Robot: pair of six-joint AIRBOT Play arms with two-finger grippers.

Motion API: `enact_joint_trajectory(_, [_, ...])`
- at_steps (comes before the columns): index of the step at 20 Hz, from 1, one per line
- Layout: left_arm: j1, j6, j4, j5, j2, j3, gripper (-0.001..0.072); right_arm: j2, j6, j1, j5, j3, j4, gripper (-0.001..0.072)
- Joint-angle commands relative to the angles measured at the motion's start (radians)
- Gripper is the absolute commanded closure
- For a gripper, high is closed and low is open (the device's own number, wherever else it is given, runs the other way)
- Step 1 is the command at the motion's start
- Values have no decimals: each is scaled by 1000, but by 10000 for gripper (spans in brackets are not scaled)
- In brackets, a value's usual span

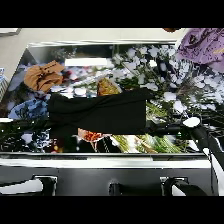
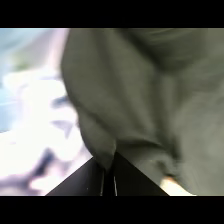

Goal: Fold the clothes and pants, and hang the long-sleeved shirts on hangers.

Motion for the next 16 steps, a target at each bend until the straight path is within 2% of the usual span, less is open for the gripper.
enact_joint_trajectory(1, [-19,-4,-98,-87,21,77,690,1,60,1,-4,127,-66,685])
enact_joint_trajectory(3, [-32,-51,-94,-102,85,183,691,1,155,1,-6,296,-164,685])
enact_joint_trajectory(7, [-40,-186,-33,-101,230,523,691,1,197,1,81,753,-333,685])
enact_joint_trajectory(12, [-40,-372,227,-101,444,938,691,68,257,1,175,1201,-534,684])
enact_joint_trajectory(16, [-40,-542,475,-102,665,1014,691,242,339,1,192,1291,-611,684])
